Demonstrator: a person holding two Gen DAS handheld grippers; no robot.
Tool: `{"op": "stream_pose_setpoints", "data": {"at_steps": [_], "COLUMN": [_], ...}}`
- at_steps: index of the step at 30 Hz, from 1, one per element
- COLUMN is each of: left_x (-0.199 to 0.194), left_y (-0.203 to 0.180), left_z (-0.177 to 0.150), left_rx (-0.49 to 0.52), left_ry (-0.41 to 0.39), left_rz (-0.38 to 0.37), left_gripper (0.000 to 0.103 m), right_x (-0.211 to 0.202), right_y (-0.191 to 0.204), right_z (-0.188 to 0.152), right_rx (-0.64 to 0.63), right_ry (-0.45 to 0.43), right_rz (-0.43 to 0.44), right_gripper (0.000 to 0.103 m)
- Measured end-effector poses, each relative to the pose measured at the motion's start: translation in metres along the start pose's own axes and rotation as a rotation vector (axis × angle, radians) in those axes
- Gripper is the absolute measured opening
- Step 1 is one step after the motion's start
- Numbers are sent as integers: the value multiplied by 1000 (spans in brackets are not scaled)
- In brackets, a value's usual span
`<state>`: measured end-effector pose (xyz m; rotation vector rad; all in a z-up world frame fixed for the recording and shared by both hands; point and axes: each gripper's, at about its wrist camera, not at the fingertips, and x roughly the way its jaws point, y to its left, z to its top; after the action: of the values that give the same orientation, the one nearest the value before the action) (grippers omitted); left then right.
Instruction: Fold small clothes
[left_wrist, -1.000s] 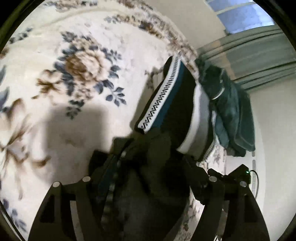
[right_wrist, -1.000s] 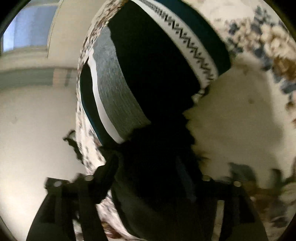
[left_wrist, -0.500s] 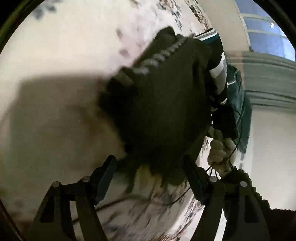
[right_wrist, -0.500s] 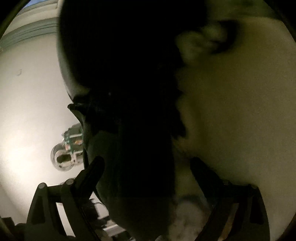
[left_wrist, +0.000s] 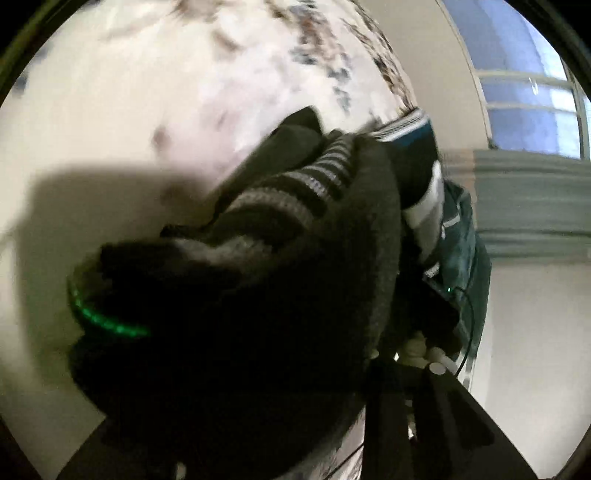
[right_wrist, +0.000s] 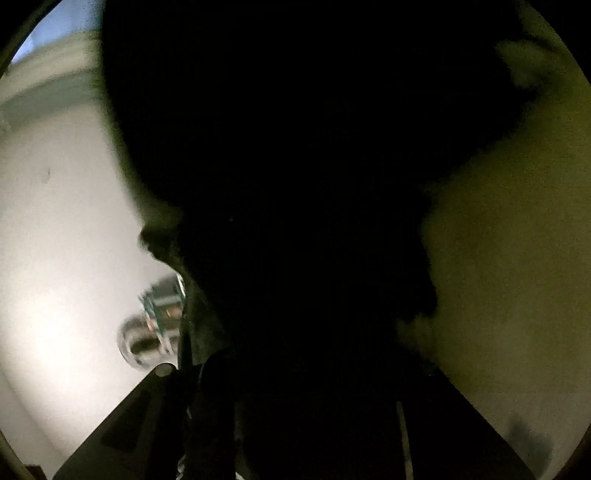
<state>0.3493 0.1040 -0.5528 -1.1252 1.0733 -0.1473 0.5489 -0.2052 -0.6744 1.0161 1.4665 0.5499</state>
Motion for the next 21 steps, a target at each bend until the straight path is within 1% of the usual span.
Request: {"op": "stream_pose_setpoints", "data": {"at_steps": [1, 2, 3, 5, 6, 7, 8, 9, 10, 11, 12, 13, 14, 15, 16, 17, 18, 19, 20, 21], "left_x": [-6, -14, -24, -35, -43, -45, -42, -42, -36, -23, -18, -9, -4, -2, -6, -13, -20, -32, -49, -67], "left_y": [-5, -11, -17, -30, -30, -36, -39, -32, -25, -17, -12, -1, 6, 11, 13, 11, 8, 5, 2, -1], "left_z": [6, 14, 24, 39, 41, 47, 52, 44, 44, 45, 44, 45, 46, 47, 47, 46, 43, 41, 36, 29], "left_rx": [22, 50, 79, 145, 193, 231, 291, 322, 348, 358, 363, 355, 338, 321, 311, 311, 313, 313, 317, 330], "left_ry": [17, 37, 66, 117, 151, 191, 257, 295, 358, 422, 441, 464, 477, 476, 458, 432, 414, 385, 348, 309], "left_rz": [-2, 12, 15, 36, 45, 50, 78, 98, 128, 173, 208, 237, 247, 245, 229, 220, 218, 208, 196, 206], "left_gripper": [24, 24, 24, 24, 24, 24, 25, 26, 32, 43, 52, 62, 66, 66, 67, 67, 67, 67, 67, 67], "right_x": [-7, -15, -23, -39, -48, -51, -49, -48, -46, -40, -31, -22, -17, -15, -11, -19, -29, -36, -43, -53], "right_y": [0, -1, -3, -10, -15, -17, -17, -20, -24, -28, -33, -44, -56, -67, -68, -70, -68, -64, -61, -57], "right_z": [-12, -28, -49, -103, -143, -172, -202, -236, -256, -273, -286, -296, -302, -304, -306, -303, -304, -294, -291, -292], "right_rx": [17, 32, 58, 133, 185, 219, 248, 286, 313, 328, 341, 382, 439, 463, 461, 460, 441, 426, 417, 413], "right_ry": [-22, -44, -65, -105, -126, -136, -139, -144, -147, -137, -119, -98, -82, -75, -53, -48, -52, -52, -51, -51], "right_rz": [6, 14, 29, 64, 83, 85, 81, 67, 53, 29, -7, -31, -41, -55, -91, -109, -117, -127, -143, -167], "right_gripper": [19, 18, 18, 18, 17, 17, 17, 17, 17, 17, 18, 20, 23, 34, 43, 56, 56, 56, 56, 56]}}
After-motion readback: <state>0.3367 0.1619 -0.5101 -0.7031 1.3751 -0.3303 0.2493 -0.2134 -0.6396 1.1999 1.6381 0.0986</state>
